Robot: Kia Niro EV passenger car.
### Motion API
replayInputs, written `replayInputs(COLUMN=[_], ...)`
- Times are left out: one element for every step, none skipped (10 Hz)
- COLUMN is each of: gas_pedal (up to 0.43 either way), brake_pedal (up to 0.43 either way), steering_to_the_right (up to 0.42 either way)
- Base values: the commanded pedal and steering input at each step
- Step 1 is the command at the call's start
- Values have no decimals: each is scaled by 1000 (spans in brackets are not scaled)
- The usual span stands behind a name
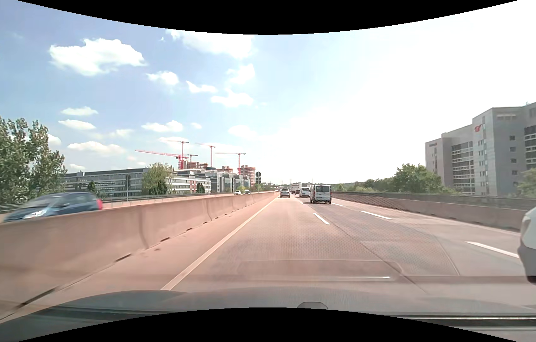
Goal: Follow the waypoints while adhering to traffic rules and regulations
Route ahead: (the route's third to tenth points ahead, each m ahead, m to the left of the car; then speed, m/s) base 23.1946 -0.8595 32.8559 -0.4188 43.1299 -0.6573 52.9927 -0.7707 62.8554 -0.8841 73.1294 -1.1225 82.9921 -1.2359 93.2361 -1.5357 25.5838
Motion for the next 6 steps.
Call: replayInputs(gas_pedal=[189,189,189,189,189,189], brake_pedal=[0,0,0,0,0,0], steering_to_the_right=[-3,-3,-3,-4,-4,-4])
